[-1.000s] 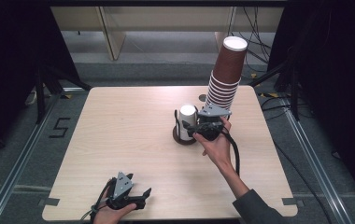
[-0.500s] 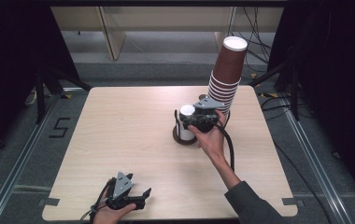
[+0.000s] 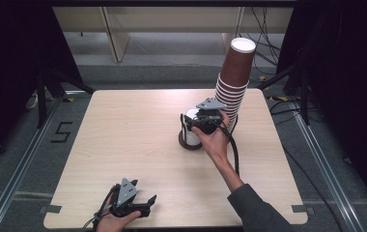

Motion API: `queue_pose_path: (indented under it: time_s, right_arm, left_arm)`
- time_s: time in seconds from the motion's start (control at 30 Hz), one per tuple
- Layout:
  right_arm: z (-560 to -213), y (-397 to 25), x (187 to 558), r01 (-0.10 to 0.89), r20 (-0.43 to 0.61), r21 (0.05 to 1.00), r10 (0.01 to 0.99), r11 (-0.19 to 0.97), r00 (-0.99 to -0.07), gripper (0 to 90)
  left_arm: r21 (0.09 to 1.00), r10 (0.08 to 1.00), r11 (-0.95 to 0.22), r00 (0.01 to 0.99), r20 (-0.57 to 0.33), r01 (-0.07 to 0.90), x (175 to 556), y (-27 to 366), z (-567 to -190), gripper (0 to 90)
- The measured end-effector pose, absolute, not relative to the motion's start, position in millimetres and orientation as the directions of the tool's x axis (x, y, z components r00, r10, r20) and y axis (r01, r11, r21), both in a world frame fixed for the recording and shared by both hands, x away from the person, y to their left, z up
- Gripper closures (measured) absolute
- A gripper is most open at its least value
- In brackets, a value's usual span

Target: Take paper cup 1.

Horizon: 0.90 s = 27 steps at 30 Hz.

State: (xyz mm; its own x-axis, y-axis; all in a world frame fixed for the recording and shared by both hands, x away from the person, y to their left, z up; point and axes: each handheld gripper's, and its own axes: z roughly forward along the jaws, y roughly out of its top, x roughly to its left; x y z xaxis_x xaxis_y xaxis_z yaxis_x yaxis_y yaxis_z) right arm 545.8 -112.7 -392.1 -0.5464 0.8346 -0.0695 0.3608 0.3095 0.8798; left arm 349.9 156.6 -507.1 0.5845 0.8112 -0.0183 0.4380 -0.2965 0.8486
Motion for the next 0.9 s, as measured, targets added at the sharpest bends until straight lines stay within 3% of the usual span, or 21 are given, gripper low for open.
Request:
queue_pose_path:
  time_s: [0.83, 0.9]
  right_arm:
    - [-404.4, -102.5, 559.3, 0.404, -0.036, 0.873, 0.862, 0.273, -0.505, 33.5]
    - [-403.4, -104.4, 561.9, 0.380, -0.071, 0.873, 0.851, 0.305, -0.520, 33.8]
  left_arm:
    - [0.847, 0.809, -0.303, 0.587, -0.013, 0.437, 349.7, 156.9, -506.6, 14.7]
    - [0.846, 0.809, -0.304, 0.587, -0.013, 0.437, 349.7, 156.7, -506.7, 14.6]
